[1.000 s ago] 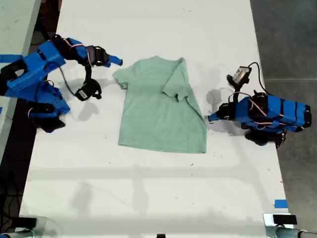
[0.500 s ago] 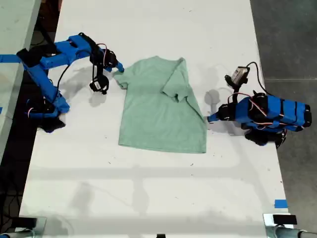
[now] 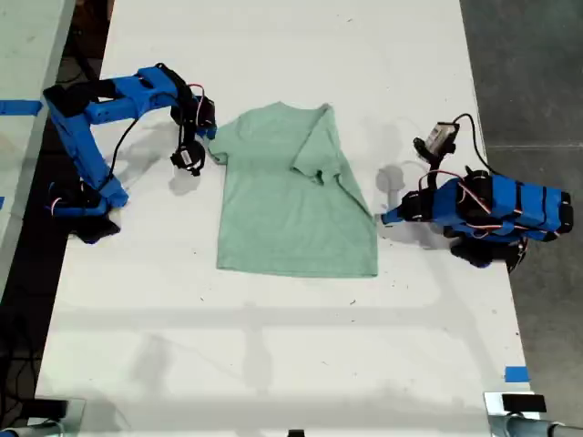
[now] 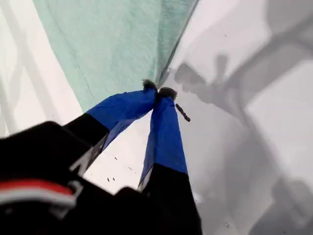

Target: Fold t shirt

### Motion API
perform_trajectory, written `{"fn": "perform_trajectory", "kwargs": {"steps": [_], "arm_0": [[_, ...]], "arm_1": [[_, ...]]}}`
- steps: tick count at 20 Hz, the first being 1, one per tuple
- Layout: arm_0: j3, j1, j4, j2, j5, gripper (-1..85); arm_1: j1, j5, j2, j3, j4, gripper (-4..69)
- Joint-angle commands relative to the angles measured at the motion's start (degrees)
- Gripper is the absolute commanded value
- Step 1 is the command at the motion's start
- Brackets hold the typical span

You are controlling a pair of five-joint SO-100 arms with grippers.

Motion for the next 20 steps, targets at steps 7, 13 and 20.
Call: {"fn": "perform_trajectory", "kwargs": {"steps": [7,13,20], "arm_0": [[-7.38,3.25,10.28,21.80,-10.37,0.0],[-29.97,25.40,8.61,7.21,-19.78,0.0],[-55.02,30.06,9.76,-23.91,-23.91,10.1]], "arm_1": [[-0.44,-0.53,0.70,1.85,-1.76,1.4],[-0.53,-0.62,0.70,1.85,-1.76,1.2],[-0.88,-1.14,0.70,1.76,-1.93,1.3]]}}
